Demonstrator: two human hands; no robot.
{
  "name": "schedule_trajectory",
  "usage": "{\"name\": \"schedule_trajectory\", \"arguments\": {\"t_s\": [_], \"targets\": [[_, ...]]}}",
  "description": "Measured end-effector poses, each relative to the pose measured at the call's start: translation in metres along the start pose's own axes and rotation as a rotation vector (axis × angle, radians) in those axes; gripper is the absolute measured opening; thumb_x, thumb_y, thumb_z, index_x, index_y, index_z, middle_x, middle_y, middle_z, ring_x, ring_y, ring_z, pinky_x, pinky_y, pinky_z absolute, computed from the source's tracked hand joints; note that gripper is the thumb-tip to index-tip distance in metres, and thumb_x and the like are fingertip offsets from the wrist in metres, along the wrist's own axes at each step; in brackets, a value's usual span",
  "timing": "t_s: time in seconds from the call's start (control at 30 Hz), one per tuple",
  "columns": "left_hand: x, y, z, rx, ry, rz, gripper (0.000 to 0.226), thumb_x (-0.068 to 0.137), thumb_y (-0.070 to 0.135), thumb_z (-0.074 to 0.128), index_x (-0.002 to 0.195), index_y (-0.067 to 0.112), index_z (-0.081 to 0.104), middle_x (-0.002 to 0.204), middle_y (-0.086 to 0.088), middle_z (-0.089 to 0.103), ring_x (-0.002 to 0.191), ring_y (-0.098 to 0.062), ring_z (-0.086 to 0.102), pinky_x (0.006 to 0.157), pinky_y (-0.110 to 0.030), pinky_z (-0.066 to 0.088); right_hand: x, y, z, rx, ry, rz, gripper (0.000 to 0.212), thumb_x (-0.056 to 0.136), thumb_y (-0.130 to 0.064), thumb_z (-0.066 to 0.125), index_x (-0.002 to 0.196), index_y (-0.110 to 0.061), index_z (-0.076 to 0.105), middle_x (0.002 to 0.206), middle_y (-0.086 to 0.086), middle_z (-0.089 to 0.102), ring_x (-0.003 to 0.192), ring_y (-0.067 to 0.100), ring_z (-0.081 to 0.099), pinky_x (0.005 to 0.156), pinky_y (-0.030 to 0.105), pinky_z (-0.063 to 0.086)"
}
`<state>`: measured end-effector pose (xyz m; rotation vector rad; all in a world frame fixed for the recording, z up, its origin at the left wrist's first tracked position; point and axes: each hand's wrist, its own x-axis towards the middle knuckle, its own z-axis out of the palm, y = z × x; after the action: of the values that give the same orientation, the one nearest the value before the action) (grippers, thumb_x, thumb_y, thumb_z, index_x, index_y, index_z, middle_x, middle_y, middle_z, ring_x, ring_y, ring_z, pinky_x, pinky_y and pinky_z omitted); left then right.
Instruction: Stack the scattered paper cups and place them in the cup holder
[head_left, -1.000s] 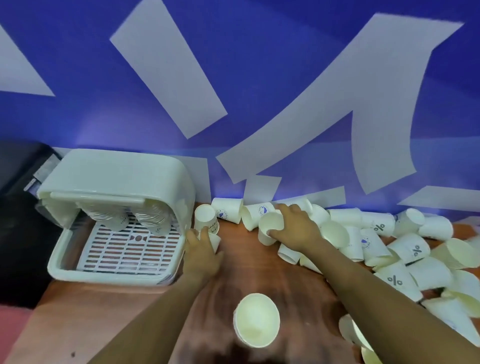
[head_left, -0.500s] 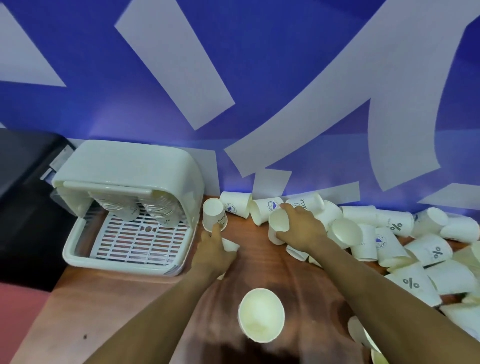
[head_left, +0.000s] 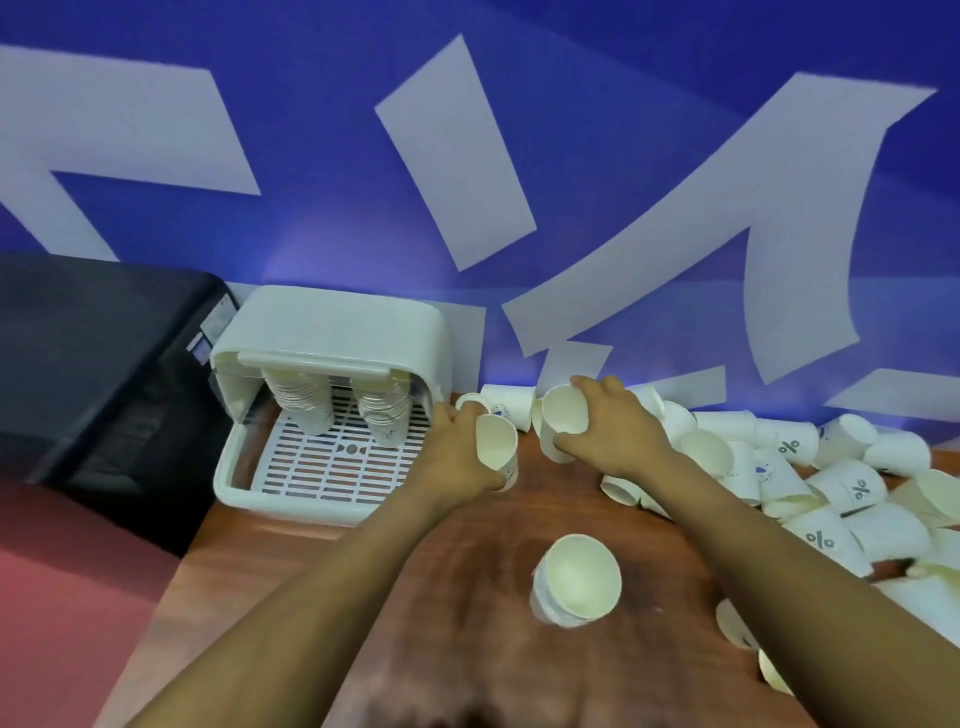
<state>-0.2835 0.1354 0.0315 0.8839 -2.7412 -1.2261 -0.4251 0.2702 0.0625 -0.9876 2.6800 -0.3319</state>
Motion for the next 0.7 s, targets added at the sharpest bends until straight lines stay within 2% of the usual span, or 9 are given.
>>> {"name": "schedule_trajectory", "arguments": {"t_s": [0.17, 0.27, 0.37, 0.47, 0.6, 0.7], "targets": [[-0.024, -0.024, -0.042, 0.001, 0.032, 0.055, 0.072, 0.065, 0.034, 0.082, 0.124, 0.021, 0.043, 0.119, -0.003, 0.033, 0.109, -0.022, 0.045, 0.087, -0.028, 0.039, -0.02, -0.049, 0.004, 0.027, 0.021, -0.003, 0.072, 0.075, -0.046, 0.067, 0.137, -0.026, 0.037, 0.132, 0.002, 0.044, 0.118, 0.025, 0.048, 0.091, 0.04, 0.047], [-0.036, -0.049, -0.072, 0.064, 0.048, 0.066, 0.071, 0.067, 0.042, 0.079, 0.125, 0.022, 0.044, 0.124, -0.003, 0.036, 0.116, -0.024, 0.042, 0.095, -0.033, 0.04, -0.029, -0.082, 0.007, 0.054, 0.033, 0.013, 0.067, 0.074, -0.048, 0.068, 0.131, -0.024, 0.042, 0.127, 0.001, 0.048, 0.113, 0.023, 0.051, 0.088, 0.038, 0.047], [-0.046, -0.079, -0.101, 0.059, 0.05, 0.067, 0.07, 0.073, 0.035, 0.076, 0.132, 0.021, 0.041, 0.127, -0.004, 0.035, 0.122, -0.025, 0.037, 0.099, -0.033, 0.035, -0.037, -0.117, 0.015, 0.069, 0.038, 0.03, 0.063, 0.075, -0.048, 0.07, 0.127, -0.022, 0.046, 0.125, 0.0, 0.05, 0.111, 0.022, 0.052, 0.086, 0.034, 0.044], [-0.053, -0.112, -0.125, 0.05, 0.021, 0.04, 0.078, 0.075, 0.028, 0.074, 0.142, 0.025, 0.033, 0.13, -0.003, 0.029, 0.127, -0.026, 0.033, 0.1, -0.031, 0.033, -0.043, -0.151, 0.029, 0.055, 0.02, 0.036, 0.063, 0.075, -0.051, 0.069, 0.125, -0.021, 0.048, 0.123, 0.001, 0.051, 0.112, 0.021, 0.051, 0.088, 0.034, 0.043], [-0.056, -0.147, -0.151, 0.069, 0.006, 0.023, 0.08, 0.074, 0.023, 0.075, 0.142, 0.023, 0.033, 0.132, -0.004, 0.026, 0.126, -0.026, 0.034, 0.101, -0.031, 0.035, -0.045, -0.19, 0.048, 0.045, -0.009, 0.049, 0.061, 0.074, -0.052, 0.069, 0.123, -0.021, 0.049, 0.121, 0.002, 0.052, 0.111, 0.022, 0.051, 0.084, 0.034, 0.042], [-0.056, -0.167, -0.164, 0.115, 0.028, 0.032, 0.079, 0.075, 0.026, 0.075, 0.142, 0.023, 0.034, 0.129, -0.004, 0.029, 0.122, -0.026, 0.037, 0.101, -0.033, 0.04, -0.042, -0.211, 0.063, 0.067, -0.021, 0.039, 0.064, 0.074, -0.048, 0.071, 0.125, -0.019, 0.047, 0.129, 0.003, 0.049, 0.115, 0.024, 0.051, 0.086, 0.035, 0.044]]}}
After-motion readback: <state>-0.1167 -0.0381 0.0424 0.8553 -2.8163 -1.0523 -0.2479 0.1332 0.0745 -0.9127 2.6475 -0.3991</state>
